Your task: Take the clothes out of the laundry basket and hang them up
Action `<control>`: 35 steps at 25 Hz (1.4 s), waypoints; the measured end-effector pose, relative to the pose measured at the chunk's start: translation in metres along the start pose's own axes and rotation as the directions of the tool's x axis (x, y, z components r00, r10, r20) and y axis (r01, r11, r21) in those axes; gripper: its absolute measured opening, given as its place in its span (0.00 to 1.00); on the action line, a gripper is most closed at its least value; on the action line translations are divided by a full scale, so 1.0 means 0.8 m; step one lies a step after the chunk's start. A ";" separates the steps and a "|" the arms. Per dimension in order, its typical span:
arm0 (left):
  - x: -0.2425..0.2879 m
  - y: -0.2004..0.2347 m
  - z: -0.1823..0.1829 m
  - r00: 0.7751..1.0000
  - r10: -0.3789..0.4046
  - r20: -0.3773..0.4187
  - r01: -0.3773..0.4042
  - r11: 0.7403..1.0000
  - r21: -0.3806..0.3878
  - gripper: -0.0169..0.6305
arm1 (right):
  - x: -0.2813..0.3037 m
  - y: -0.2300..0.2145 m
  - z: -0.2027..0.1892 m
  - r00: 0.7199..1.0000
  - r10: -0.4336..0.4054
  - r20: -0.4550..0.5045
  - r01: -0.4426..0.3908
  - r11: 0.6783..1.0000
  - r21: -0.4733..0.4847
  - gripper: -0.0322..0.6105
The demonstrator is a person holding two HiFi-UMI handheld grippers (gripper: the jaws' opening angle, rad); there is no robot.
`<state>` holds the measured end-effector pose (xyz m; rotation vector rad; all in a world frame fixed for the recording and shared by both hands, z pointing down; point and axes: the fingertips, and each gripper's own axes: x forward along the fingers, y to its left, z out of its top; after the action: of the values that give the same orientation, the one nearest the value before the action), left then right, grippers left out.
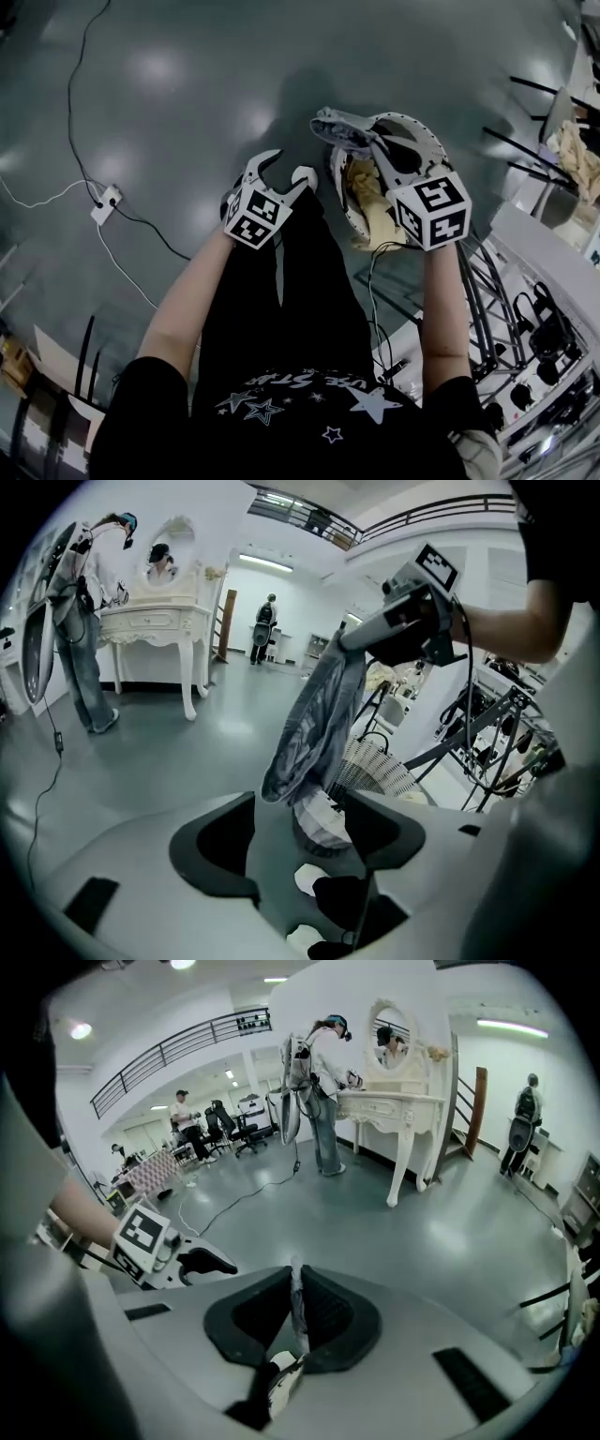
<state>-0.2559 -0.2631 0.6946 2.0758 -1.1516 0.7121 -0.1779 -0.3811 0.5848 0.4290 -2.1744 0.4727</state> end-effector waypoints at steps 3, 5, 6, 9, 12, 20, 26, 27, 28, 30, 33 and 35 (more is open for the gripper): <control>0.019 0.007 -0.013 0.999 0.028 -0.035 -0.027 0.999 0.040 0.51 | -0.028 0.019 0.016 0.999 0.016 0.036 -0.015 1.000 -0.023 0.10; 0.035 0.006 -0.023 0.997 0.027 -0.071 -0.023 0.998 0.060 0.53 | -0.046 0.033 0.026 0.998 0.031 0.058 -0.029 0.999 -0.032 0.10; 0.044 0.002 -0.028 0.996 0.015 -0.091 -0.009 0.998 0.068 0.53 | -0.055 0.040 0.030 0.997 0.036 0.069 -0.034 0.999 -0.036 0.10; 0.064 -0.009 -0.026 0.993 -0.004 -0.120 0.018 0.993 0.116 0.55 | -0.079 0.056 0.038 0.995 0.042 0.092 -0.037 0.998 -0.055 0.10; 0.078 -0.012 -0.005 0.996 0.025 -0.084 -0.011 0.988 0.155 0.57 | -0.099 0.065 0.039 0.993 0.053 0.108 -0.047 0.997 -0.062 0.10; 0.116 -0.027 0.016 0.993 0.015 -0.113 0.020 0.954 0.299 0.59 | -0.123 0.079 0.040 0.986 0.076 0.145 -0.069 0.996 -0.059 0.10; 0.138 -0.034 0.010 0.989 0.033 -0.146 0.023 0.930 0.366 0.59 | -0.147 0.081 0.051 0.981 0.040 0.191 -0.031 0.998 -0.052 0.10; 0.138 -0.036 0.015 0.990 0.035 -0.136 0.015 0.935 0.354 0.59 | -0.151 0.082 0.052 0.979 0.033 0.199 -0.023 0.998 -0.051 0.10; 0.136 -0.037 0.021 0.992 0.039 -0.123 0.006 0.939 0.343 0.58 | -0.156 0.082 0.053 0.978 0.025 0.207 -0.015 0.999 -0.048 0.10; 0.129 -0.037 0.034 0.994 0.056 -0.092 -0.021 0.940 0.341 0.43 | -0.163 0.080 0.050 0.976 0.003 0.219 0.005 0.999 -0.036 0.10; 0.108 -0.042 0.044 0.995 0.074 -0.064 -0.044 0.922 0.384 0.15 | -0.178 0.083 0.042 0.972 -0.035 0.233 0.038 0.999 -0.008 0.10; 0.087 -0.046 0.048 0.995 0.060 -0.077 -0.023 0.912 0.409 0.11 | -0.191 0.087 0.040 0.966 -0.068 0.249 0.068 0.998 0.010 0.10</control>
<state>-0.1854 -0.3135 0.7094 2.3344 -1.0680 1.1346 -0.1423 -0.3145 0.4314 0.5891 -2.3914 0.3992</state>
